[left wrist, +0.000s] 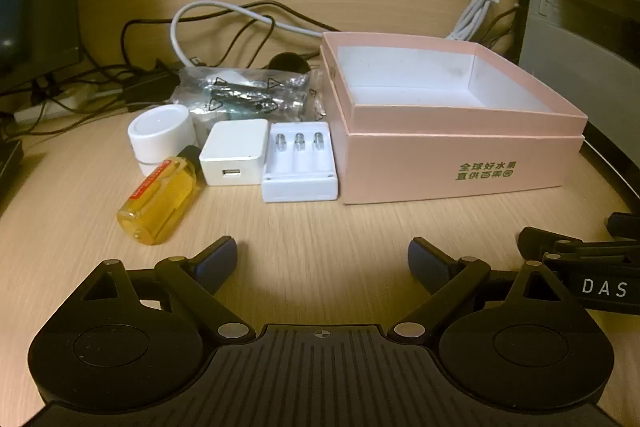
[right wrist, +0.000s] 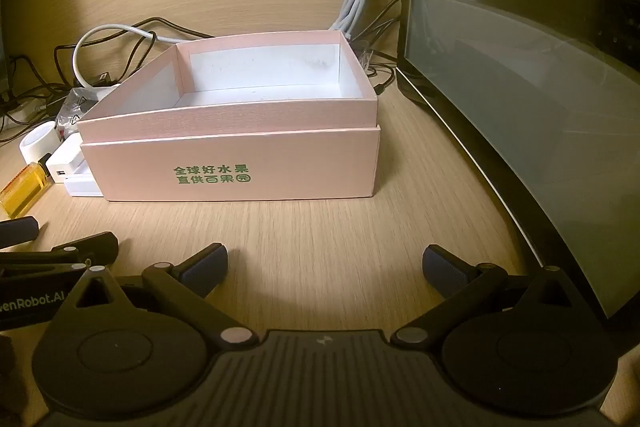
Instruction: Organize rigid objects
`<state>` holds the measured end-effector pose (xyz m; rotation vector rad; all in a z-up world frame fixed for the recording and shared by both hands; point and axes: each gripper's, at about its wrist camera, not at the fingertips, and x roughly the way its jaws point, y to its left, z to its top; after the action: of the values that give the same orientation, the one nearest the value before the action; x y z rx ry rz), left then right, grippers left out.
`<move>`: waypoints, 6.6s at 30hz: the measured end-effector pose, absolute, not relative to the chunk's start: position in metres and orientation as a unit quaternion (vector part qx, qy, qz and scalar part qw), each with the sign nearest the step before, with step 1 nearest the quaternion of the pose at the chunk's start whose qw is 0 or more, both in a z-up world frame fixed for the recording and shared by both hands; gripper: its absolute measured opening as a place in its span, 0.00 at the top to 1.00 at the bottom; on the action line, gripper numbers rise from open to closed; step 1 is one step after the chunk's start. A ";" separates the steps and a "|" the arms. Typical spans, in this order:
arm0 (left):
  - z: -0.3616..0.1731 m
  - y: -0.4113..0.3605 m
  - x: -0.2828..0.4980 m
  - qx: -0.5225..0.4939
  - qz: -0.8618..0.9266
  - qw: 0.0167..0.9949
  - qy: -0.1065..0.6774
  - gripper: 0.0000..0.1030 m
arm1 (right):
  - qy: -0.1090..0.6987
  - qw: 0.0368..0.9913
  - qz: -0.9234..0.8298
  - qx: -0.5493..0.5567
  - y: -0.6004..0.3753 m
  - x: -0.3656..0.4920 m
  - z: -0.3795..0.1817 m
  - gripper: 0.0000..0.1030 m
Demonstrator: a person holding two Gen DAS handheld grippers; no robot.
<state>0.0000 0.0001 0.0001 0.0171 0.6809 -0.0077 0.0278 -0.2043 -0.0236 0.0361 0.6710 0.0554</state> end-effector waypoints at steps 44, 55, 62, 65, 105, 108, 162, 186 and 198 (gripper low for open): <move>0.000 0.000 0.000 0.007 -0.004 0.943 0.334 0.06 | 0.329 0.944 0.027 0.018 -0.205 0.028 -0.023 0.00; 0.000 0.000 0.000 0.007 -0.004 0.943 0.334 0.06 | 0.329 0.944 0.027 0.018 -0.204 0.028 -0.023 0.00; 0.000 0.000 0.000 0.007 -0.004 0.943 0.334 0.06 | 0.329 0.944 0.027 0.018 -0.204 0.028 -0.023 0.00; 0.000 0.000 0.000 0.007 -0.004 0.943 0.334 0.06 | 0.329 0.944 0.027 0.018 -0.204 0.028 -0.023 0.00; 0.051 0.094 0.041 -0.024 0.077 0.948 0.307 0.11 | 0.330 0.943 0.031 0.017 -0.201 0.029 -0.023 0.00; 0.043 0.112 0.058 -0.062 0.051 0.931 0.356 0.15 | 0.329 0.943 0.043 0.015 -0.201 0.032 -0.023 0.00; 0.029 0.177 -0.052 -0.125 0.121 0.905 0.388 0.68 | 0.310 0.869 0.357 -0.146 0.035 0.099 0.054 0.46; 0.027 0.139 -0.030 -0.056 0.032 0.909 0.413 0.67 | 0.339 0.903 0.252 -0.080 -0.109 0.027 0.002 0.42; 0.026 0.138 -0.031 -0.060 0.034 0.910 0.409 0.67 | 0.337 0.893 0.270 -0.123 -0.103 0.027 0.018 0.51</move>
<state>-0.0310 0.1384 0.0265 -0.1233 0.8441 0.0699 0.0272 -0.1028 0.0175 -0.2550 0.6991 0.5605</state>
